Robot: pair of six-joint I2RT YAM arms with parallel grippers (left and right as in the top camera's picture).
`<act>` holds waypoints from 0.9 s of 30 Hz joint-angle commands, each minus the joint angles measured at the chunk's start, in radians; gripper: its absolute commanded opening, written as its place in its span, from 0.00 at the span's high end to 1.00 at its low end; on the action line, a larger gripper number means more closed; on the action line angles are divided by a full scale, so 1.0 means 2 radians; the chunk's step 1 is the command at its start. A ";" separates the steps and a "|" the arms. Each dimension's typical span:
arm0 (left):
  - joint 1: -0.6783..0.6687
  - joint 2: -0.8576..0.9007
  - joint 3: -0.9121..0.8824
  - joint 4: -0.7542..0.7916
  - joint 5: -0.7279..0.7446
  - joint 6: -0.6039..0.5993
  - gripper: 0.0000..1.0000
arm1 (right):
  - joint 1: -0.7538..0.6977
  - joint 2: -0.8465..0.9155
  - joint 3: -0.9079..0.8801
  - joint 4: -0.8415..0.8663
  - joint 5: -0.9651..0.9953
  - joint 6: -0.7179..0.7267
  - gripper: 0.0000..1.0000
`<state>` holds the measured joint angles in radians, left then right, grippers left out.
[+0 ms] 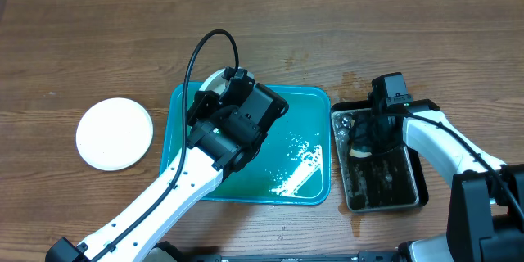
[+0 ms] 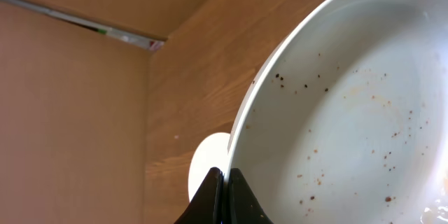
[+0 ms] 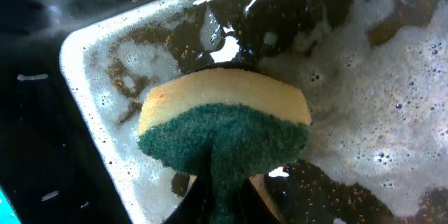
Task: Clean dirty plates on tray and stack at the side
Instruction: 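Lift the white plate with the left gripper and stack it on the plates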
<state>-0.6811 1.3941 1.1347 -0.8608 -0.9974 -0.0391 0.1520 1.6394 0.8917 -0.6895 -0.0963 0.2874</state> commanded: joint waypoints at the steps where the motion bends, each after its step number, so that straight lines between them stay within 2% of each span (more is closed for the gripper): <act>1: 0.007 -0.011 0.013 -0.007 0.024 -0.040 0.96 | -0.001 -0.005 0.004 0.003 0.005 -0.002 0.91; 10: 0.114 -0.015 0.013 -0.043 0.175 -0.117 0.96 | -0.001 -0.005 0.004 0.004 0.005 -0.002 0.91; 18: 0.280 -0.040 0.014 -0.042 0.357 -0.119 0.96 | -0.001 -0.005 0.004 0.003 0.005 -0.002 0.91; 23: 0.392 -0.039 0.014 -0.041 0.416 -0.119 0.96 | -0.001 -0.005 0.004 0.002 0.005 -0.002 0.91; 27: 0.465 -0.033 0.013 -0.039 0.421 -0.132 0.96 | -0.001 -0.005 0.004 0.001 0.005 -0.002 0.91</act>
<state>0.1741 1.3334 1.1370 -0.9428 -0.2272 -0.2646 0.1520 1.6394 0.8917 -0.6914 -0.0967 0.2871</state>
